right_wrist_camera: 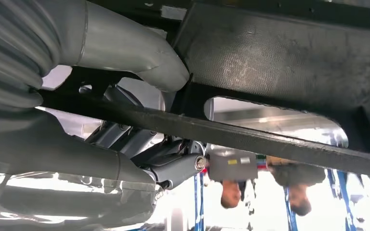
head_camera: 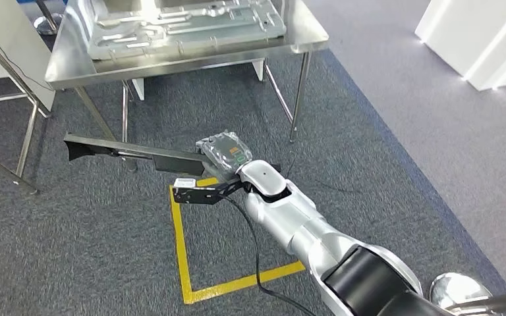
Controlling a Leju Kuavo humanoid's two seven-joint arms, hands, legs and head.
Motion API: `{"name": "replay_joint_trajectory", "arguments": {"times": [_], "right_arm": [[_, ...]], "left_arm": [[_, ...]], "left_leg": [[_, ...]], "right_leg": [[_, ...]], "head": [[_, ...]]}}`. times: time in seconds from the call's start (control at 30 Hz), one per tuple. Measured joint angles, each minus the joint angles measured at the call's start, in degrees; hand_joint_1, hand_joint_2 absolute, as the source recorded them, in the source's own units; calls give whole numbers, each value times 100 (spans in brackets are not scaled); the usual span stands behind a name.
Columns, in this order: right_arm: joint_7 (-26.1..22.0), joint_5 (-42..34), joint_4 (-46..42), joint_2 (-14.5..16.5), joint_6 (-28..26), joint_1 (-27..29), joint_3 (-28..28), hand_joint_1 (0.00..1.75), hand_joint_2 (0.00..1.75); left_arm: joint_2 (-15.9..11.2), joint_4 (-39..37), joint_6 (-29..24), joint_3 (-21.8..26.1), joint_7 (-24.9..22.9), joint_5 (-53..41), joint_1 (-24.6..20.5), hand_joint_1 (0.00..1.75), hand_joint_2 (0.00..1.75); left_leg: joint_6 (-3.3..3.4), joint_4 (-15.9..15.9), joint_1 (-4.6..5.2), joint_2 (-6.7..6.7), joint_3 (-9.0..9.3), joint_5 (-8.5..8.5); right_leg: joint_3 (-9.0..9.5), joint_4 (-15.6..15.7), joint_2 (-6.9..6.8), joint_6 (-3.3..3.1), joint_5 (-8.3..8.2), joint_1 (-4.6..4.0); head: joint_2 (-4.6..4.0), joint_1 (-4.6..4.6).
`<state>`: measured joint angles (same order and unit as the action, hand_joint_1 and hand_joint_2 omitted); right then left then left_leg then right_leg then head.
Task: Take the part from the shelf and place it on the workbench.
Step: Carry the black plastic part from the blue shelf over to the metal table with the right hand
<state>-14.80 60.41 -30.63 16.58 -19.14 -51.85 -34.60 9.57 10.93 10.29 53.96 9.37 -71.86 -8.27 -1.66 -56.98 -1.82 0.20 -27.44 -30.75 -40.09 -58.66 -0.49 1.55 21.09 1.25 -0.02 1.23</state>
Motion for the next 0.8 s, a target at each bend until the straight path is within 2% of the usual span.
{"name": "replay_joint_trajectory", "arguments": {"times": [0.07, 0.1, 0.13, 0.17, 0.2, 0.23, 0.27, 0.3, 0.33, 0.37, 0.4, 0.43, 0.47, 0.5, 0.53, 0.57, 0.6, 0.63, 0.67, 0.7, 0.73, 0.8], "right_arm": [[23, 35, -4, -1, 29, -19, -11, 175, 175], [35, 60, -6, -3, 48, -31, -17, 175, 175], [42, 90, -7, -4, 76, -50, -25, 175, 175], [47, 117, -7, -4, 112, -68, -35, 175, 175], [52, 141, -3, -9, 152, -85, -46, 175, 175], [60, 155, 2, -10, 184, -94, -58, 175, 175], [68, 161, 7, -12, 204, -96, -67, 175, 175], [77, 162, 10, -14, 215, -96, -73, 175, 175], [87, 170, 13, -14, 222, -96, -76, 175, 175], [104, 197, 14, -15, 231, -99, -79, 175, 175], [137, 246, 20, -23, 250, -107, -87, 175, 175], [179, 308, 28, -34, 278, -124, -104, 175, 175], [226, 377, 33, -50, 325, -167, -127, 175, 175], [270, 440, 34, -69, 394, -235, -149, 175, 175], [298, 486, 27, -83, 471, -333, -167, 175, 175], [317, 526, 11, -98, 556, -459, -175, 175, 175], [327, 552, -1, -117, 631, -586, -180, 175, 175], [321, 565, -7, -143, 692, -704, -190, 175, 175], [308, 573, -8, -180, 745, -796, -204, 175, 175], [283, 571, 2, -230, 787, -853, -222, 175, 175], [250, 561, 13, -275, 819, -883, -244, 175, 175], [174, 521, 45, -357, 847, -902, -287, 175, 175]], "left_arm": [[2, 0, 7, 0, -2, 5, -6, 0, 175], [2, 0, 14, 0, -1, 7, -5, 0, 175], [3, 0, 23, 0, 0, 4, -6, 0, 175], [2, 0, 32, 0, 0, -2, -5, 0, 175], [2, 0, 39, 0, -1, -7, 0, 0, 175], [1, 0, 44, 0, -4, -12, 13, 0, 175], [1, 0, 45, 0, -7, -16, 30, 0, 175], [1, 0, 47, 0, -10, -15, 50, 0, 175], [2, 0, 48, 0, -11, -15, 68, 0, 175], [2, 0, 50, 0, -13, -19, 84, 0, 175], [-2, 0, 52, 0, -14, -23, 105, 0, 175], [-6, 0, 54, 0, -16, -29, 124, 0, 175], [-11, 0, 58, 0, -22, -38, 135, 0, 175], [-15, 0, 65, 0, -25, -46, 137, 0, 175], [-16, 0, 73, -1, -21, -54, 121, 0, 175], [-15, 0, 83, -1, -14, -62, 97, 0, 175], [-15, 1, 91, -2, 1, -66, 79, 0, 175], [-16, 1, 97, -2, 18, -67, 65, 0, 175], [-17, 2, 102, -1, 35, -61, 59, 0, 175], [-15, 2, 105, -1, 51, -52, 60, 0, 175], [-11, 2, 108, 0, 62, -40, 64, 0, 175], [3, 2, 95, 0, 46, -16, 84, 0, 175]], "left_leg": [[-92, -129, -13, 6, -6, 94], [-116, -388, -25, 5, -106, 218], [-121, -730, -33, 3, -295, 330], [-115, -1120, -35, 3, -549, 367], [-103, -1460, -27, 1, -814, 289], [-93, -1673, -14, 1, -1052, 65], [-81, -1749, 2, 1, -1245, -231], [-60, -1688, 19, 1, -1384, -502], [-25, -1507, 39, -1, -1475, -633], [27, -1229, 63, -4, -1526, -521], [96, -889, 93, -14, -1547, -77], [155, -598, 131, -33, -1544, 455], [198, -404, 170, -44, -1514, 890], [232, -297, 203, -54, -1473, 1159], [249, -275, 231, -57, -1415, 1140], [277, -245, 231, -51, -1329, 1053], [309, -190, 220, -48, -1226, 986], [333, -132, 204, -46, -1100, 913], [347, -78, 182, -45, -954, 856], [354, -36, 172, -45, -804, 779], [350, -3, 160, -55, -652, 698], [330, 45, 128, -83, -333, 502]], "right_leg": [[103, 24, 38, -125, 102, -9], [197, 43, 52, -178, 168, -4], [303, 57, 61, -221, 238, -9], [415, 76, 71, -256, 316, -18], [526, 87, 78, -283, 402, -34], [641, 96, 93, -303, 495, -52], [769, 101, 110, -318, 597, -73], [907, 102, 128, -329, 704, -94], [1056, 104, 143, -337, 820, -118], [1207, 107, 154, -343, 941, -142], [1349, 112, 160, -347, 1061, -156], [1477, 115, 182, -333, 1177, -169], [1575, 131, 200, -308, 1280, -168], [1661, 141, 217, -275, 1346, -159], [1693, 99, 232, -233, 1336, -153], [1629, -60, 224, -200, 1243, -142], [1460, -378, 206, -170, 1054, -138], [1186, -790, 182, -142, 860, -135], [872, -1208, 154, -113, 756, -128], [575, -1519, 130, -81, 789, -117], [322, -1674, 117, -52, 991, -103], [-55, -1601, 107, -3, 1544, -71]], "head": [[0, 2], [0, 2], [0, 1], [0, 3], [0, 3], [0, 4], [0, 6], [0, 4], [0, 5], [0, 5], [0, 4], [0, 4], [0, 3], [0, 2], [0, 2], [0, 2], [0, 3], [0, 2], [0, 2], [0, 2], [0, 1], [0, 1]]}}
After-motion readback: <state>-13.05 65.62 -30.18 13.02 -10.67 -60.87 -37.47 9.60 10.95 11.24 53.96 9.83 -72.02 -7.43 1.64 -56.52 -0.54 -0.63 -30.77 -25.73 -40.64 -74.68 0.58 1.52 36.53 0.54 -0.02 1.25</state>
